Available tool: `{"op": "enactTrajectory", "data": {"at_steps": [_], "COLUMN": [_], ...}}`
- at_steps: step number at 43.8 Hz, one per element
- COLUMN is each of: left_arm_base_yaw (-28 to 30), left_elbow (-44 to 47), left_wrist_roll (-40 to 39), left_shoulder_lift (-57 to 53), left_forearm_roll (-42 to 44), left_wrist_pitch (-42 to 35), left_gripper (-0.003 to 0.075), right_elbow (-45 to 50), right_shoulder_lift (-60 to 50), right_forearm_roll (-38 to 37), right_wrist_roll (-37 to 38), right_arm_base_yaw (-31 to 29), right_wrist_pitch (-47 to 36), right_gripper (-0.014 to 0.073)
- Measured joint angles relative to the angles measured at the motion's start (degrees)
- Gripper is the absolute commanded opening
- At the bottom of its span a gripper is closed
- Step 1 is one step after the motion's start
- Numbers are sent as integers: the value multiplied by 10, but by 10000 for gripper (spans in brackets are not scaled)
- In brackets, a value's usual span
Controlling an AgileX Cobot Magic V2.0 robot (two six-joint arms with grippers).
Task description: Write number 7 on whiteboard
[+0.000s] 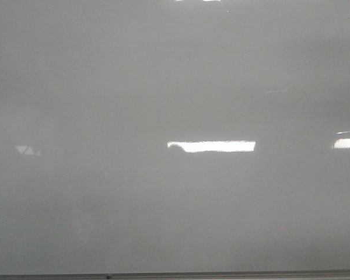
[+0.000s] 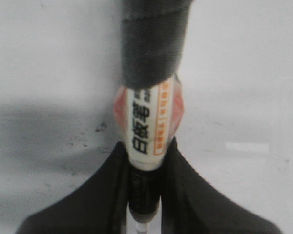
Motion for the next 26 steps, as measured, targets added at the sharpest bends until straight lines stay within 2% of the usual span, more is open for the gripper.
{"op": "enactTrajectory", "data": {"at_steps": [7, 13, 21, 26], "left_arm_base_yaw": [-2, -26, -101, -164], "left_elbow": [-3, -29, -101, -130], "left_wrist_roll": [0, 17, 84, 144], "left_shoulder_lift": [-53, -96, -114, -114], "left_forearm_roll": [0, 3, 0, -26], "left_wrist_pitch": [42, 127, 295, 362], "left_gripper": [-20, -20, -20, -20], "right_elbow": [0, -4, -28, -41], "right_shoulder_lift": [0, 0, 0, 0], "right_forearm_roll": [5, 23, 36, 46], "right_wrist_roll": [0, 0, -5, -28], "right_arm_base_yaw": [0, 0, 0, 0], "right_wrist_pitch": [4, 35, 95, 123], "right_gripper": [478, 478, 478, 478]}}
